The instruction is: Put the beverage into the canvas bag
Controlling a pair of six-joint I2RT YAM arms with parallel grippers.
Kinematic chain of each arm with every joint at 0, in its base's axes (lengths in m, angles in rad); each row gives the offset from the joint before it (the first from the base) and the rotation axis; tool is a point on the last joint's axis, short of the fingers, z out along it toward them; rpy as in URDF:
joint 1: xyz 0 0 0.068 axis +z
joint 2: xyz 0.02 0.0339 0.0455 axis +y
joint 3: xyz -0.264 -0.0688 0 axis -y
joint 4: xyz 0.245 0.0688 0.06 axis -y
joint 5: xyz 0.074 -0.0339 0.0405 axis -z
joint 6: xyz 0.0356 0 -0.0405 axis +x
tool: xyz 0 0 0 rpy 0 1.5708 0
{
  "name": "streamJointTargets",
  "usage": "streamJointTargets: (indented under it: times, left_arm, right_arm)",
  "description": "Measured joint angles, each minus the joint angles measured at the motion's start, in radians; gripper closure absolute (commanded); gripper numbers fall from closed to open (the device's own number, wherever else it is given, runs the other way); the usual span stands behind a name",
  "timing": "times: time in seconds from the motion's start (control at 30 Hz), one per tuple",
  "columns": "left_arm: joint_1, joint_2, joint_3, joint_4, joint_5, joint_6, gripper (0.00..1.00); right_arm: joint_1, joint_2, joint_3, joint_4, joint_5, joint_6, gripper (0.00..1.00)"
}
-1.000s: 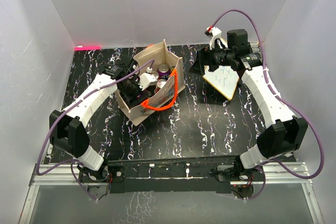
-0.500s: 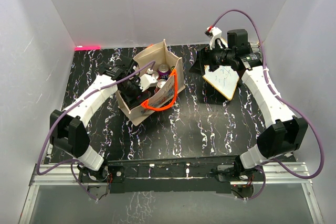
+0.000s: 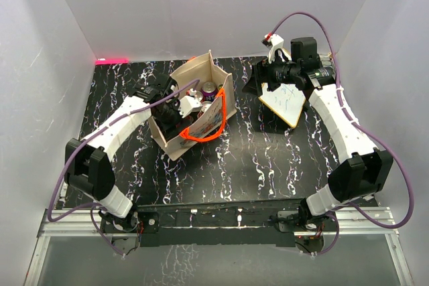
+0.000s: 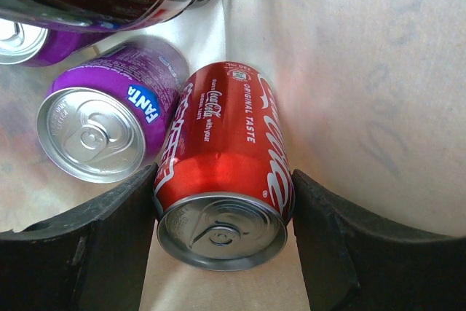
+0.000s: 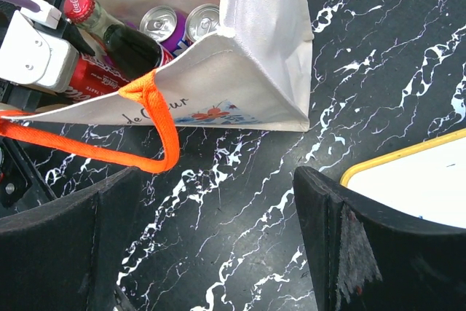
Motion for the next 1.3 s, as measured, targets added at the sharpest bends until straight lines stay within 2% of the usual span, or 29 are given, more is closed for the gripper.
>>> streamJointTargets:
  times: [0.3, 0.43, 0.67, 0.97, 1.3]
  left_arm:
    - [0.000, 0.018, 0.000, 0.016, 0.000, 0.000, 0.39]
    - [0.000, 0.020, 0.000, 0.019, 0.000, 0.000, 0.27]
    - [0.000, 0.021, 0.000, 0.010, 0.000, 0.006, 0.12]
    - [0.000, 0.024, 0.010, -0.016, 0.000, 0.017, 0.03]
    - [0.000, 0.024, 0.079, -0.079, 0.000, 0.044, 0.03]
  right_arm:
    - [-0.003, 0.000, 0.000, 0.000, 0.018, -0.013, 0.12]
    - [-0.013, 0.000, 0.000, 0.000, 0.021, -0.013, 0.12]
    - [-0.020, 0.000, 0.000, 0.000, 0.021, -0.013, 0.12]
    - [-0.020, 0.000, 0.000, 0.000, 0.020, -0.013, 0.12]
    - [-0.020, 0.000, 0.000, 0.000, 0.017, -0.012, 0.12]
